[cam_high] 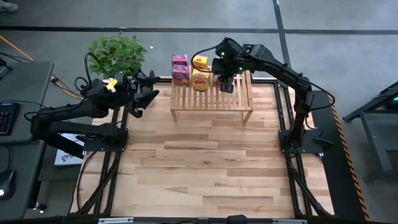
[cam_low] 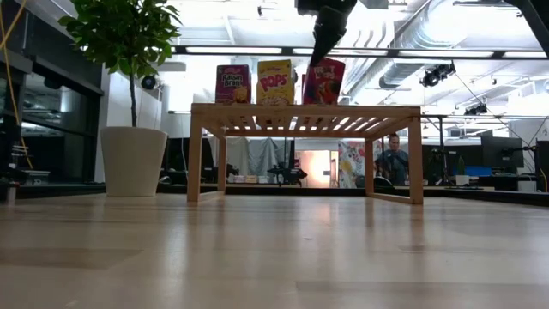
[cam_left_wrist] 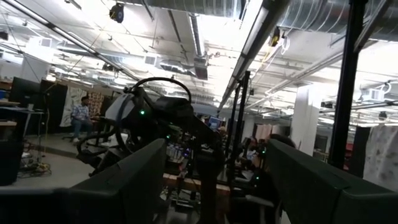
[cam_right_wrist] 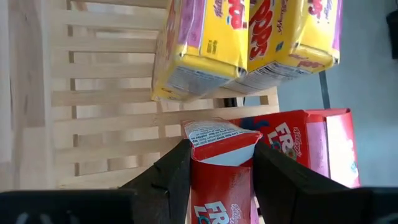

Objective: Stack cereal on shelf
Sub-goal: Put the red cereal box aligned with the other red cereal box on the shelf, then return to Home Position

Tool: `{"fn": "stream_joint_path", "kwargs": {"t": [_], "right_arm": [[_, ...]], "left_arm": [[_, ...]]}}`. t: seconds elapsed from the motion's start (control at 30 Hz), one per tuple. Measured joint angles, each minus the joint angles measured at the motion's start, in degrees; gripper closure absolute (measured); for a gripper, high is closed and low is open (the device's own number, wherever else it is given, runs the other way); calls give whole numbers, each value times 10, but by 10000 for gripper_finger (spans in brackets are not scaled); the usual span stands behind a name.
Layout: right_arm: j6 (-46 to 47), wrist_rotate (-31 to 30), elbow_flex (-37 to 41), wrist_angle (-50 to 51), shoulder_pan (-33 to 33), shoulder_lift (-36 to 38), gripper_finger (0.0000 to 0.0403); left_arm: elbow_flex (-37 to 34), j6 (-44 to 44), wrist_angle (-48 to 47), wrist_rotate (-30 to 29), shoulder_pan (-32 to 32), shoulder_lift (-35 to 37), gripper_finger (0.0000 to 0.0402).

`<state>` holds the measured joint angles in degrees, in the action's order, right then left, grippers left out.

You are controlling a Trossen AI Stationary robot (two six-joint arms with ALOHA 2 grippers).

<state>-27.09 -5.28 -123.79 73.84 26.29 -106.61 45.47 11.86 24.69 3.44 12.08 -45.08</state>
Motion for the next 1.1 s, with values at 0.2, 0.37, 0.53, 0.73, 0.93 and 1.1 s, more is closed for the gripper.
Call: {"fn": "stream_joint_path", "kwargs": {"t": [0.2,0.37,0.53,0.73,0.93,1.1], "right_arm": [[-3,5,0,-23,0,0,243],[-1,8,1,-21,0,0,185],[-14,-16,1,-21,-1,0,149],[-14,-30,1,-16,0,10,144],[31,9,1,4,7,51,144],[101,77,1,64,28,87,144]], "left_arm": [[0,0,0,-22,0,0,133],[0,0,0,-23,0,0,133],[0,0,0,-24,0,0,133],[0,0,0,-24,0,0,133],[0,14,-15,-31,0,9,133],[30,21,-131,-56,4,-1,133]]}}
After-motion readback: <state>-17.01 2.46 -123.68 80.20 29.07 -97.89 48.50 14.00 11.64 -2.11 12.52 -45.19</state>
